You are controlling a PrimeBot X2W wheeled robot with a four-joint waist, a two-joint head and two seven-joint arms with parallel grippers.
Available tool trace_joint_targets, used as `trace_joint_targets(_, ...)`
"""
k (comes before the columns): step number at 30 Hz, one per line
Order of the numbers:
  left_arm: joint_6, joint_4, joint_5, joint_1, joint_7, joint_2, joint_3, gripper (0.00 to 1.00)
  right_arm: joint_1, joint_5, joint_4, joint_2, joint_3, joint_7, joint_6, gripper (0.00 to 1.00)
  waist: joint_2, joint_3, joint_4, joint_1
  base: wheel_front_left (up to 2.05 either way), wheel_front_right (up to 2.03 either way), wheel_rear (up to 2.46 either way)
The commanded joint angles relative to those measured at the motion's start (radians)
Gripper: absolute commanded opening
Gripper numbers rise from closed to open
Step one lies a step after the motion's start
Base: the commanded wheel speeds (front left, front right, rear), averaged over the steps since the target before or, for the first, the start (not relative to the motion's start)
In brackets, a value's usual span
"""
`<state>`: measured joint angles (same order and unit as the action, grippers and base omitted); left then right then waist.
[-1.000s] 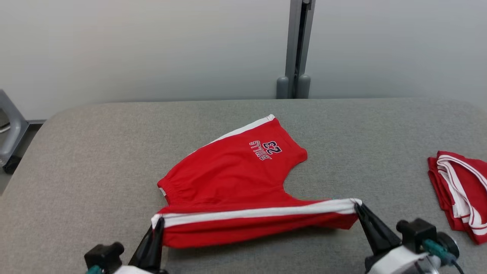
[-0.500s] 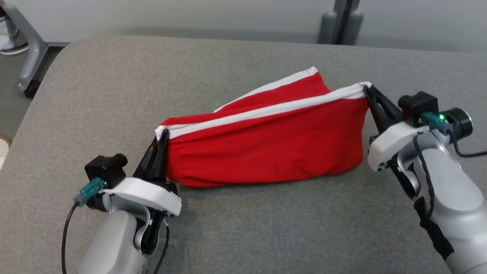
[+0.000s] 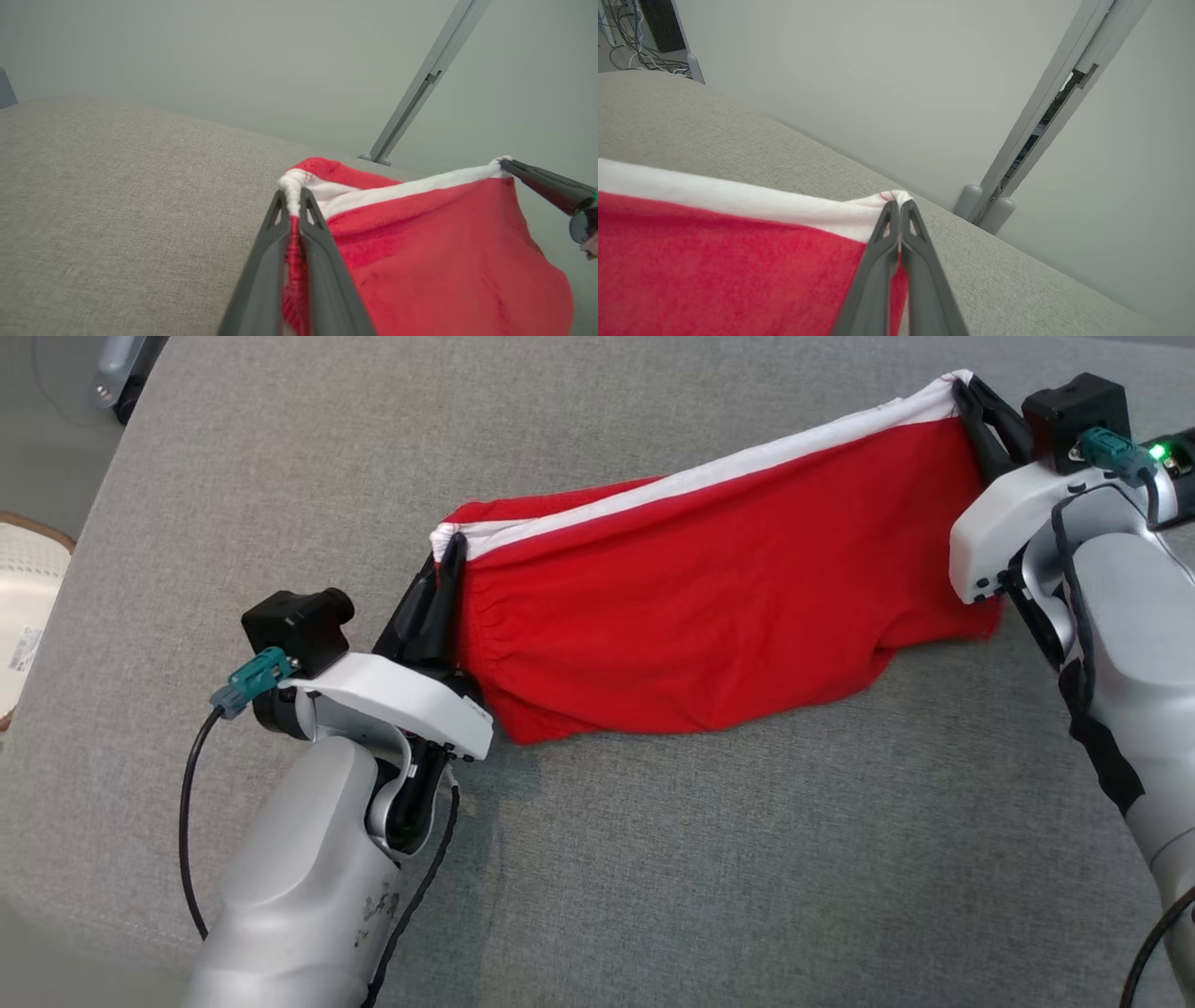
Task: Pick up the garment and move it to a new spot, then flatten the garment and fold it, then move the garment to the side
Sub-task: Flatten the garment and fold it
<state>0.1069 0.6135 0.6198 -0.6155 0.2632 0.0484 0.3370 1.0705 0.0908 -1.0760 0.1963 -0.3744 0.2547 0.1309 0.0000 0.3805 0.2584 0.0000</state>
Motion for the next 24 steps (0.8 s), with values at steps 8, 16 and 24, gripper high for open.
trace_joint_targets(8, -0.059, 0.027, 0.073, -0.055, 0.001, 0.005, 0.082, 1.0, 0.092, -0.047, -0.103, -0.034, 0.072, 0.011, 0.0, 1.0, 0.0, 0.037, 0.029, 0.0, 0.0, 0.0, 0.0)
trace_joint_targets(16, -0.119, 0.014, 0.026, 0.007, 0.001, 0.005, 0.028, 1.0, -0.017, -0.002, -0.01, -0.064, 0.178, 0.012, 0.0, 1.0, 0.0, 0.006, 0.001, 0.0, 0.0, 0.0, 0.0)
trace_joint_targets(24, -0.115, -0.024, -0.012, 0.097, 0.001, 0.005, -0.017, 1.0, -0.135, 0.079, -0.091, -0.07, 0.129, -0.001, 0.0, 1.0, 0.0, -0.03, -0.019, 0.0, 0.0, 0.0, 0.0)
